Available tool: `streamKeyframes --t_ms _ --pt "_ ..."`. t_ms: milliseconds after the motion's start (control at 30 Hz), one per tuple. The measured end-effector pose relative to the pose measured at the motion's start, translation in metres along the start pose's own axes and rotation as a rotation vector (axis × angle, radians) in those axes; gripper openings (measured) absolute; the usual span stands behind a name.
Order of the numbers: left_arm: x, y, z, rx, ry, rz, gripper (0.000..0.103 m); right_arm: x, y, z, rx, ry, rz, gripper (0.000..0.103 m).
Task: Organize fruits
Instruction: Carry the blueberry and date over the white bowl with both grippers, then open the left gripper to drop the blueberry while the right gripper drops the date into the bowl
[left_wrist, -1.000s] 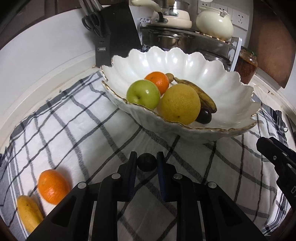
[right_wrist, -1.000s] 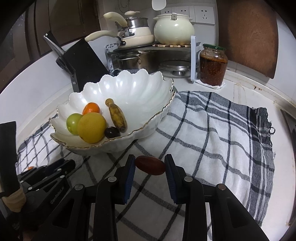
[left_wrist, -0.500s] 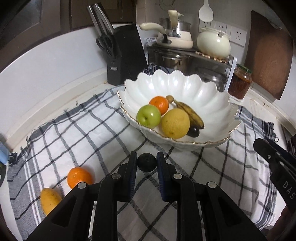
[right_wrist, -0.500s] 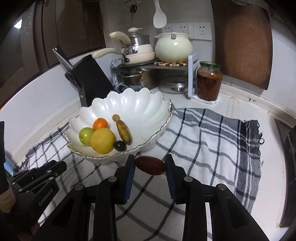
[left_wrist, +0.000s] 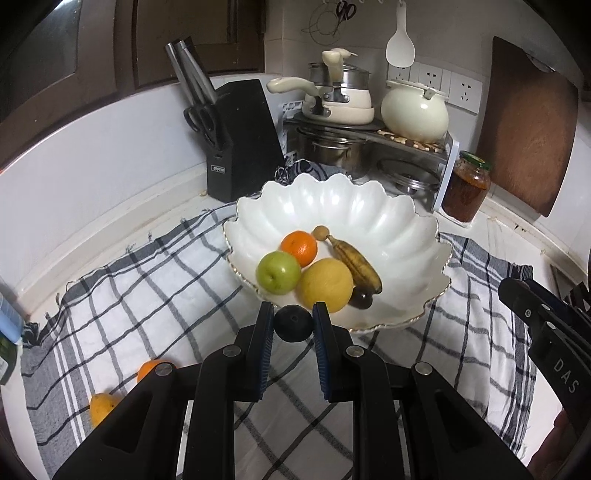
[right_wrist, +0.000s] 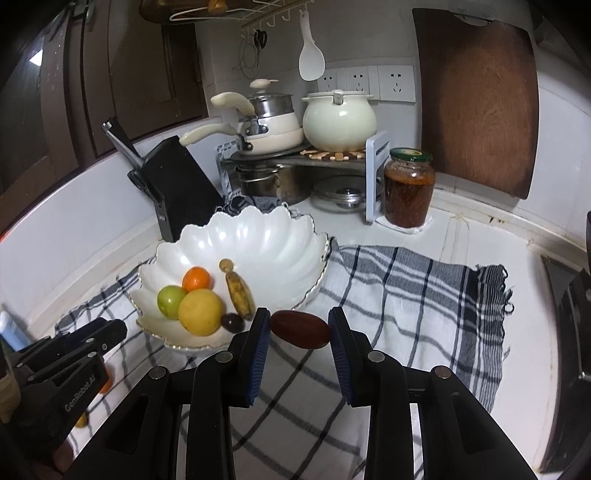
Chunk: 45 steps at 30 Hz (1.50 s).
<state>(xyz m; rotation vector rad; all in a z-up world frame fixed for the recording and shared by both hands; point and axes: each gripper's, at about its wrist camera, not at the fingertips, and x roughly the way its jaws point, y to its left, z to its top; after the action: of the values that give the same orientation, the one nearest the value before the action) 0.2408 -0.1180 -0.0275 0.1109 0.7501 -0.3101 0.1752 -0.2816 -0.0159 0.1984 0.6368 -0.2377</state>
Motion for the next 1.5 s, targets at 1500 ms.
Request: streamKeyframes --t_ms 1500 --pt "0.113 0.010 0.075 0.046 0.008 0.071 0.053 0.135 0.023 0.066 -0.155 0.069 -0.003 0.062"
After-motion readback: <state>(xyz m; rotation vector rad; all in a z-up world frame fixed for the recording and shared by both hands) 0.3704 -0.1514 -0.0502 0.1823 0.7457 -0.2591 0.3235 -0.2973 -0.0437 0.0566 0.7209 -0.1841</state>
